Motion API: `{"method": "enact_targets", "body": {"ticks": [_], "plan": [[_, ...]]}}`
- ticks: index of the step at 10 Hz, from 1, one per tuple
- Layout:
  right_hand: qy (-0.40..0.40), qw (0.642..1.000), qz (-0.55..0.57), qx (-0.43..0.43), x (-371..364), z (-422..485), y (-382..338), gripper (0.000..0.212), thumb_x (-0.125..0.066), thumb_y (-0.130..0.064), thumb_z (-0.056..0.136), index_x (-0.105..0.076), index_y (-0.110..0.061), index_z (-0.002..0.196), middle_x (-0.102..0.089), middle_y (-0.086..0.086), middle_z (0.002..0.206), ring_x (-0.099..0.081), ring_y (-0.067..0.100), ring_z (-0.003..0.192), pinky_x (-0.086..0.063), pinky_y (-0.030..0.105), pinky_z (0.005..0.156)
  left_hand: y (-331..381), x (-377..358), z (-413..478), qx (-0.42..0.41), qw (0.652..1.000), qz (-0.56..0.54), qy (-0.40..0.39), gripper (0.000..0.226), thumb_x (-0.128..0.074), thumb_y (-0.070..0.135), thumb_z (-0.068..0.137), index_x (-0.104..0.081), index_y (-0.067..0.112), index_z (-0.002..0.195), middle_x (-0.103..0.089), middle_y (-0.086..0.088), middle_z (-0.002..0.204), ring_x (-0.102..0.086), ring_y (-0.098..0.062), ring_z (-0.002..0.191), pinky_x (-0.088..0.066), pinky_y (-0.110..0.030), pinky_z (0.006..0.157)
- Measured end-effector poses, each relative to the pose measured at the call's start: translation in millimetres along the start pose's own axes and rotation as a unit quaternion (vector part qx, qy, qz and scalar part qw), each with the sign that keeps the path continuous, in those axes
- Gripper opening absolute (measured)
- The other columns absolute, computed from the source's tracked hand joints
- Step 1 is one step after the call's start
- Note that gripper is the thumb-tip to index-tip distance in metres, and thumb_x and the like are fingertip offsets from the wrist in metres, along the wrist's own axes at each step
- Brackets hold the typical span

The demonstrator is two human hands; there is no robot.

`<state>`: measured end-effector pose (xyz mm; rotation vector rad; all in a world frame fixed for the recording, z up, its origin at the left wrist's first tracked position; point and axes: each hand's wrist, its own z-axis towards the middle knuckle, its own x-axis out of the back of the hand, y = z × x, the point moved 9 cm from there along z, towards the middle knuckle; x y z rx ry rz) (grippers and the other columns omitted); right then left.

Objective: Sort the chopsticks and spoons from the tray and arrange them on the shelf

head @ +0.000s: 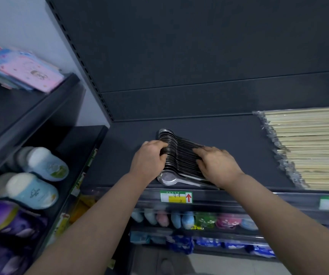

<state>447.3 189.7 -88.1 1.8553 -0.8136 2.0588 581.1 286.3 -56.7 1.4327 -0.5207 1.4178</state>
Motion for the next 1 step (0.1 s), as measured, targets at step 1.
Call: {"method": "enact_targets", "body": {"ticks": [1], "plan": [[0.001,1.000,-0.015,-0.004,4.3,-10.3,4.7,0.036,-0.037,-0.029,0.099,-0.050,-0.022,0.132,-0.056,0.000,0.130,-0.050,0.023,0.120,-0.036,0.035,0.099,10.3,0.0,-5.5,0.001,1.000,0.002,0.009,0.035,-0.063,0.016,0.091,-0.063,0.016,0.125,-0.064,0.001,0.125,-0.054,-0.019,0.114,-0.045,-0.030,0.092]]}}
